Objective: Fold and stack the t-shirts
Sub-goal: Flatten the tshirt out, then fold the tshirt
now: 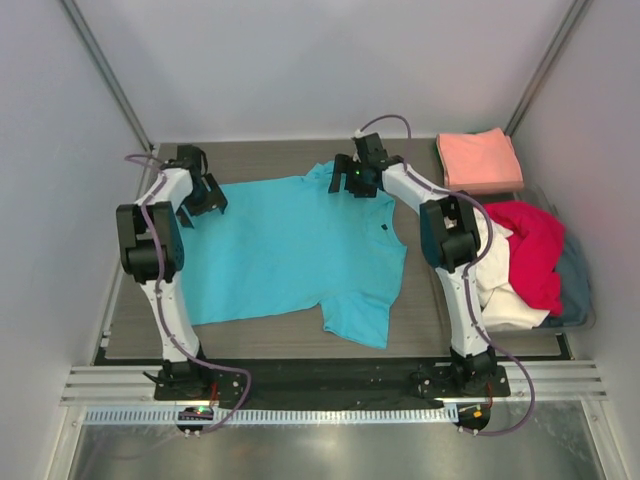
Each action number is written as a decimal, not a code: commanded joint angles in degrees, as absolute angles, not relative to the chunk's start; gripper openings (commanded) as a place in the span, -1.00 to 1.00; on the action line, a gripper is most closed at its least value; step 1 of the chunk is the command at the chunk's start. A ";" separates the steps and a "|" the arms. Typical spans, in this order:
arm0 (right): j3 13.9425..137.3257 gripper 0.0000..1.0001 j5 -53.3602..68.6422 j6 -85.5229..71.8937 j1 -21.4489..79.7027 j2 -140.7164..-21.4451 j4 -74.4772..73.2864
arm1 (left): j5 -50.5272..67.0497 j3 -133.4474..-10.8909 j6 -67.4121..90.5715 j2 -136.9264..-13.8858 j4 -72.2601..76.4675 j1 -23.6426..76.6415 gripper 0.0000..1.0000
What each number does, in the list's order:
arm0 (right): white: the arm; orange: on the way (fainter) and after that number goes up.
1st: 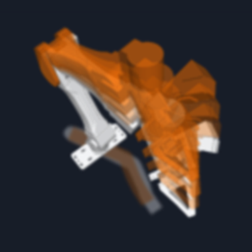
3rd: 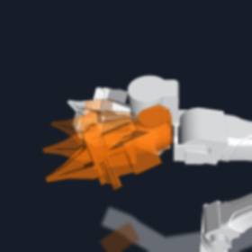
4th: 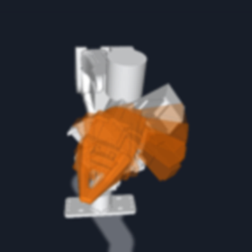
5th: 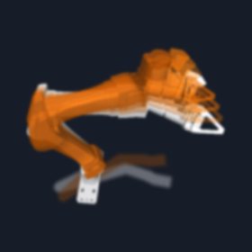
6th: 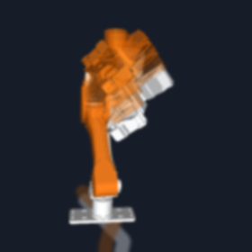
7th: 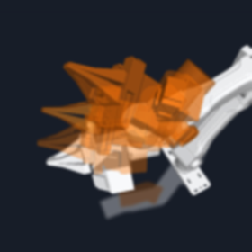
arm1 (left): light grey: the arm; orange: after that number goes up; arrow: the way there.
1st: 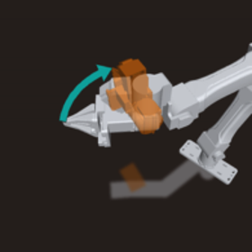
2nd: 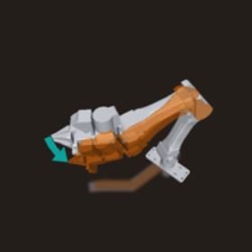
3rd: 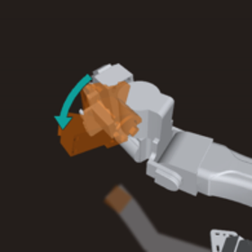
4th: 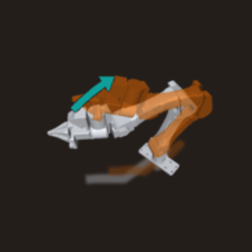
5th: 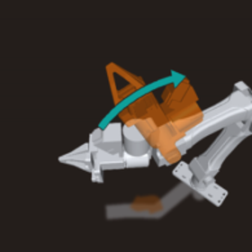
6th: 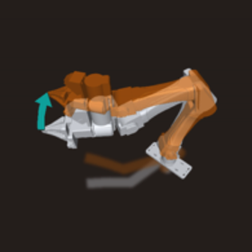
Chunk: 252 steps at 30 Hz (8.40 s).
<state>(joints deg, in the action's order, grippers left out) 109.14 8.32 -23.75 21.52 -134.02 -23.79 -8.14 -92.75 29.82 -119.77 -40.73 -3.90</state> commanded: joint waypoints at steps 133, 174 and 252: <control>30.67 -0.97 -7.38 -50.80 46.32 -57.14 -20.03 | -2.99 -22.14 57.74 -57.93 -9.49 -28.21 -1.00; 98.96 -0.97 -4.75 -27.60 22.42 -110.82 -27.42 | -4.39 -65.29 51.50 -97.29 -24.95 -19.78 -0.99; 43.96 -0.98 0.62 -34.27 15.47 -64.09 -28.82 | -5.80 -43.51 49.92 -53.80 -38.93 -18.19 -0.84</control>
